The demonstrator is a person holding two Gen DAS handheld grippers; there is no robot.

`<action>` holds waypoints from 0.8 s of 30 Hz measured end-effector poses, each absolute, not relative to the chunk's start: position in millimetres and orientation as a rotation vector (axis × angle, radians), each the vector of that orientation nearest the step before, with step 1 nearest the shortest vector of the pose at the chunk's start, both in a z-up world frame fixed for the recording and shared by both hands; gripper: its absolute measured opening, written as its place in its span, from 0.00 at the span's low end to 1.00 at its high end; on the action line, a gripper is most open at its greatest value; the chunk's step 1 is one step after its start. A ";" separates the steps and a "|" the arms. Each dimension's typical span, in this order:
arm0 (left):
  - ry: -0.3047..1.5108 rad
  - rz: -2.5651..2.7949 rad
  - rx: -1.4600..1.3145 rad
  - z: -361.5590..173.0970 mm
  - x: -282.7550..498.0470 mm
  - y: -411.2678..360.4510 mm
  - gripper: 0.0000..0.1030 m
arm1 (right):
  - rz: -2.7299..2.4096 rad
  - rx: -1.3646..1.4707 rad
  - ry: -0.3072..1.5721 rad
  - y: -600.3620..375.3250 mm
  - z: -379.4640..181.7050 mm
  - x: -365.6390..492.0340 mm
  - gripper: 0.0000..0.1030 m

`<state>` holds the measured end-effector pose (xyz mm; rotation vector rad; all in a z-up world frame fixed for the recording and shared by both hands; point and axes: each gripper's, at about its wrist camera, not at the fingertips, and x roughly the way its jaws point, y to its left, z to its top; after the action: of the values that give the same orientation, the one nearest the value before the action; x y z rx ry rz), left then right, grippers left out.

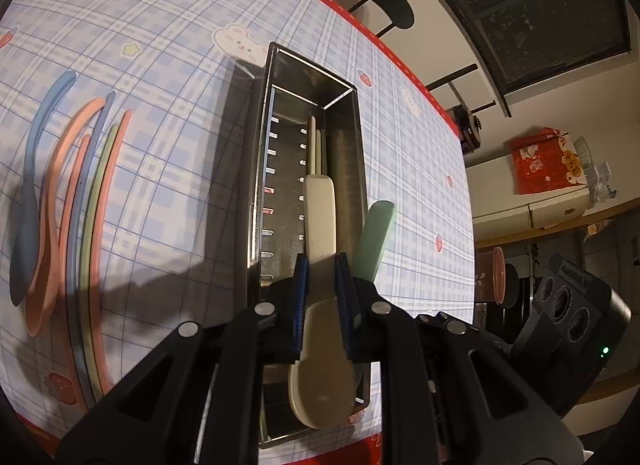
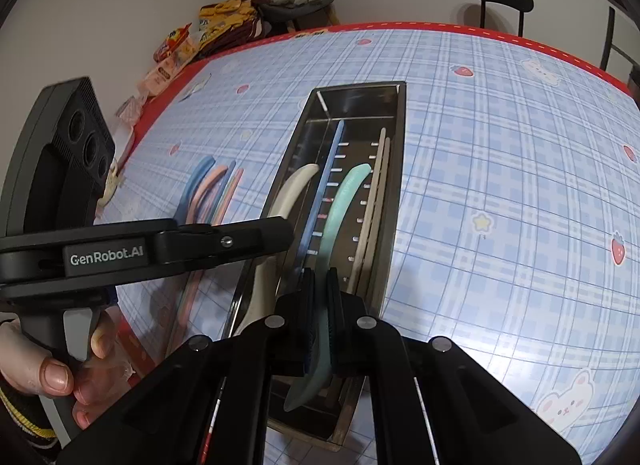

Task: Organize utensils
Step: 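Lower both spoons bowl-first into the steel caddy with both tools, then open both tools to release the spoons and withdraw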

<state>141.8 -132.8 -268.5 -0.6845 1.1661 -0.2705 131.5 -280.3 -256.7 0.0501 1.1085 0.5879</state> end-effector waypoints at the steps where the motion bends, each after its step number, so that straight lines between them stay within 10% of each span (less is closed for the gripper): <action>1: 1.169 -0.269 -0.680 -268.8 142.4 -133.8 0.17 | 0.589 0.046 1.112 -279.5 -257.4 130.8 0.06; 16: 1.212 -0.255 -0.648 -278.3 145.7 -137.4 0.17 | 0.593 0.017 1.146 -273.9 -264.1 127.7 0.07; 20: 1.177 -0.272 -0.661 -267.0 145.9 -132.3 0.31 | 0.584 0.006 1.141 -272.1 -260.5 126.3 0.09; 24: 1.085 -0.255 -0.622 -237.9 141.4 -114.6 0.48 | 0.577 -0.014 1.098 -274.1 -243.7 117.2 0.37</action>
<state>141.4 -114.6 -237.9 -0.6216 1.0850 -0.2549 117.2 -274.1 -243.7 -0.0144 1.0980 0.5768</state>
